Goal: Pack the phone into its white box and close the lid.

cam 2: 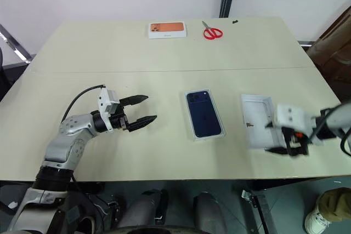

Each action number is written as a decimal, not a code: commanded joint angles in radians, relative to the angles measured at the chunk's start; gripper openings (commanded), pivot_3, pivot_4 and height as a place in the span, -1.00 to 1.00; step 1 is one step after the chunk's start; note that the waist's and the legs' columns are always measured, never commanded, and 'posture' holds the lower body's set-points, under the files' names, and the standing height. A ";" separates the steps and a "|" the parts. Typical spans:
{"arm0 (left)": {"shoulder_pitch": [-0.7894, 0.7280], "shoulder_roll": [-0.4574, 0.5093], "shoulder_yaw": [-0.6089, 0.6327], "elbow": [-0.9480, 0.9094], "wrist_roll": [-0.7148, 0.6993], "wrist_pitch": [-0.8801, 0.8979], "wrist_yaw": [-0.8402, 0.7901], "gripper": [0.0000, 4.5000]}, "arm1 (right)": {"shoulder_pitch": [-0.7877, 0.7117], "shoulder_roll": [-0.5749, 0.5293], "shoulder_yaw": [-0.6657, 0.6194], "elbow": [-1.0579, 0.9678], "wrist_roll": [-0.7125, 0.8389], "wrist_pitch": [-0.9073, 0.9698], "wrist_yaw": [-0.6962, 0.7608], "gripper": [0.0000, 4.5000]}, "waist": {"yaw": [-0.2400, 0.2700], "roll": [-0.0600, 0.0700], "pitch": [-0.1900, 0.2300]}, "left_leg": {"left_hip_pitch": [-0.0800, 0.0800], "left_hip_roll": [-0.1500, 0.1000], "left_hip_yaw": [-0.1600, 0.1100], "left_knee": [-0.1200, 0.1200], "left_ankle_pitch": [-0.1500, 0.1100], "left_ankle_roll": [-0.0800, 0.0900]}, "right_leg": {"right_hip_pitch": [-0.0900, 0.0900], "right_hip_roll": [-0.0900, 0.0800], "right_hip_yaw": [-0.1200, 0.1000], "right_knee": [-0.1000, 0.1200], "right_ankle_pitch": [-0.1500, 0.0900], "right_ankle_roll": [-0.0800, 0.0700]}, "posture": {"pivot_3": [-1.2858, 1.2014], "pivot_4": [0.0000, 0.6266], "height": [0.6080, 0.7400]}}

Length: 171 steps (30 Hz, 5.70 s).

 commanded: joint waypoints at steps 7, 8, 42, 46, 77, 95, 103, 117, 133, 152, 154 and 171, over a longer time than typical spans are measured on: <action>-0.021 0.046 -0.005 -0.030 -0.014 -0.028 -0.112 0.96 | -0.237 0.259 0.027 -0.148 0.108 0.811 -0.389 0.78 | 0.016 0.000 0.000 | -0.002 -0.001 0.000 0.000 0.000 0.000 | -0.001 -0.001 0.000 -0.001 0.000 0.000 | 0.03 -0.52 0.91; -0.022 0.054 -0.006 -0.030 -0.013 -0.033 -0.129 0.96 | -0.223 0.273 0.025 -0.165 0.101 0.839 -0.425 0.78 | 0.017 0.000 0.000 | -0.002 -0.001 0.000 0.000 0.000 0.000 | -0.002 -0.001 0.000 -0.001 0.000 0.000 | 0.03 -0.52 0.91; -0.009 0.072 -0.029 -0.047 -0.009 -0.053 -0.229 0.96 | -0.074 0.375 -0.176 -0.282 0.174 1.044 -0.825 0.78 | 0.005 0.000 0.000 | -0.002 -0.001 0.000 0.000 0.000 0.001 | -0.001 -0.001 0.000 0.000 0.000 0.000 | 0.03 -0.52 0.91; -0.004 0.065 -0.035 -0.053 -0.008 -0.053 -0.219 0.96 | -0.073 0.382 -0.172 -0.288 0.210 1.044 -0.845 0.78 | 0.005 0.000 0.000 | -0.002 -0.001 0.000 0.000 0.000 0.001 | -0.001 -0.001 0.000 0.000 0.000 0.000 | 0.03 -0.52 0.91; -0.023 0.062 0.010 -0.030 -0.032 -0.013 -0.143 0.96 | -0.342 0.606 -0.256 -0.187 0.285 0.813 -0.914 -0.97 | -0.015 -0.001 0.000 | -0.001 -0.001 0.000 -0.002 0.000 0.001 | -0.001 0.000 0.000 0.001 0.000 0.000 | 0.03 -0.52 0.91; -0.043 0.048 0.056 -0.049 -0.071 0.053 -0.058 0.96 | -0.312 1.153 -0.384 -0.313 0.781 0.958 -0.989 -0.97 | -0.016 0.000 0.000 | -0.001 -0.001 0.000 -0.002 0.000 0.000 | -0.004 0.000 0.001 0.003 0.000 0.000 | 0.03 -0.52 0.91; -0.049 0.044 0.067 -0.052 -0.089 0.068 -0.045 0.96 | -0.204 1.162 -0.394 -0.276 0.954 1.044 -1.104 -0.97 | -0.017 0.000 0.000 | -0.001 -0.001 0.000 -0.002 0.000 0.000 | -0.004 0.000 0.001 0.003 0.000 0.000 | 0.03 -0.52 0.91; 0.030 0.013 -0.009 -0.101 -0.055 0.073 -0.054 -0.96 | -0.196 1.090 -0.327 -0.102 1.101 1.010 -1.310 -1.00 | -0.015 0.000 0.000 | -0.001 -0.001 0.000 -0.002 0.000 0.000 | -0.003 0.000 0.001 0.002 0.000 0.000 | 0.03 -0.52 0.91; -0.003 -0.144 -0.114 -0.032 0.047 0.006 0.041 -1.00 | -0.229 0.888 -0.227 -0.050 1.022 0.896 -1.238 0.49 | -0.015 0.000 -0.001 | -0.001 -0.001 0.000 -0.002 0.000 0.001 | -0.002 0.000 0.001 0.002 0.000 0.000 | 0.03 -0.52 0.91; -0.080 -0.209 -0.123 0.037 0.069 -0.005 0.082 -1.00 | -0.123 0.426 0.074 -0.076 0.247 0.096 -0.723 -0.11 | -0.013 -0.001 0.000 | -0.001 0.000 0.001 0.000 0.000 0.001 | -0.001 0.001 0.000 0.001 0.000 0.001 | 0.03 -0.52 0.91; -0.076 -0.194 -0.111 0.033 0.066 0.010 0.089 -1.00 | -0.111 0.432 0.102 -0.082 0.172 0.011 -0.715 -0.58 | -0.011 -0.001 0.000 | -0.001 0.000 0.001 0.000 0.000 0.001 | -0.001 0.001 0.000 0.001 0.000 0.001 | 0.03 -0.52 0.91; -0.096 -0.106 -0.141 0.056 0.052 0.405 0.125 -1.00 | -0.045 0.472 0.146 -0.123 0.024 -0.099 -0.599 -0.98 | -0.009 -0.001 0.000 | -0.001 0.000 0.000 0.000 0.000 0.001 | -0.001 0.001 0.000 0.001 0.000 0.000 | 0.03 -0.52 0.91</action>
